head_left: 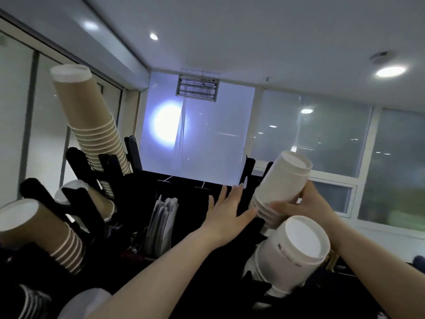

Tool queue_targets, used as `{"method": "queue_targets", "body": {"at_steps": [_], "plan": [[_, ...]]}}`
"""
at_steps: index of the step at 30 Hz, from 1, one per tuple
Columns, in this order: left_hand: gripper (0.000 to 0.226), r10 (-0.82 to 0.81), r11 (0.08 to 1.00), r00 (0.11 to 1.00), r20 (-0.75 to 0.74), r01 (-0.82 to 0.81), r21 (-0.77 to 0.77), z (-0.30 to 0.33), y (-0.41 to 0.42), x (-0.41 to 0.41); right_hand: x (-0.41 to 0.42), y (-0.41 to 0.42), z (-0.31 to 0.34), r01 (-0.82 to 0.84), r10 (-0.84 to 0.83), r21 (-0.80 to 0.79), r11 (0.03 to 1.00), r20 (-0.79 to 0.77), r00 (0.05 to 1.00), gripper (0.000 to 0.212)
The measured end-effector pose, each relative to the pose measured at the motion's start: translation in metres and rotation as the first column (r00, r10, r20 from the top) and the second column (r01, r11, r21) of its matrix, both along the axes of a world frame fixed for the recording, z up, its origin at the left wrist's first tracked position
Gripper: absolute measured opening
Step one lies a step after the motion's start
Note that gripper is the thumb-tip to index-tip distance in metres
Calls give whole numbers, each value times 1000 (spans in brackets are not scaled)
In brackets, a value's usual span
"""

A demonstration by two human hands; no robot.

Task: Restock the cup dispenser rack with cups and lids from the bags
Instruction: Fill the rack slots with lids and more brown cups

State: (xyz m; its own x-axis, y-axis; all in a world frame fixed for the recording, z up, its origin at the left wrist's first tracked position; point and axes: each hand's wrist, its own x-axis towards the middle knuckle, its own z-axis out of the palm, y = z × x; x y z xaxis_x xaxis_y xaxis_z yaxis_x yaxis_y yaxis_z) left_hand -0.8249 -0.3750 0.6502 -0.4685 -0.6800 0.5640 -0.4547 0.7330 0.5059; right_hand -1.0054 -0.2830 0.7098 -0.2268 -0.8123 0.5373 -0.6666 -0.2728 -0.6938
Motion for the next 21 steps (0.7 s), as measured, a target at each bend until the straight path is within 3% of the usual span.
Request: {"method": "queue_targets", "body": {"at_steps": [4,14,17,21], "plan": [[72,-30,999,987,156,36,-35,-5,-8,-1,0,-8,-5,-2,11,76,997,-121,993,101],[78,-40,999,978,205,41,2,0,-13,-4,-13,-23,-10,-73,88,94,993,-169,982,60],[80,-21,1000,976,215,21,0,0,-13,-4,-10,-25,-7,-38,70,134,990,-239,968,68],[80,-34,999,980,194,27,40,0,-11,-2,-4,-25,-5,34,-16,55,998,-306,952,80]]}}
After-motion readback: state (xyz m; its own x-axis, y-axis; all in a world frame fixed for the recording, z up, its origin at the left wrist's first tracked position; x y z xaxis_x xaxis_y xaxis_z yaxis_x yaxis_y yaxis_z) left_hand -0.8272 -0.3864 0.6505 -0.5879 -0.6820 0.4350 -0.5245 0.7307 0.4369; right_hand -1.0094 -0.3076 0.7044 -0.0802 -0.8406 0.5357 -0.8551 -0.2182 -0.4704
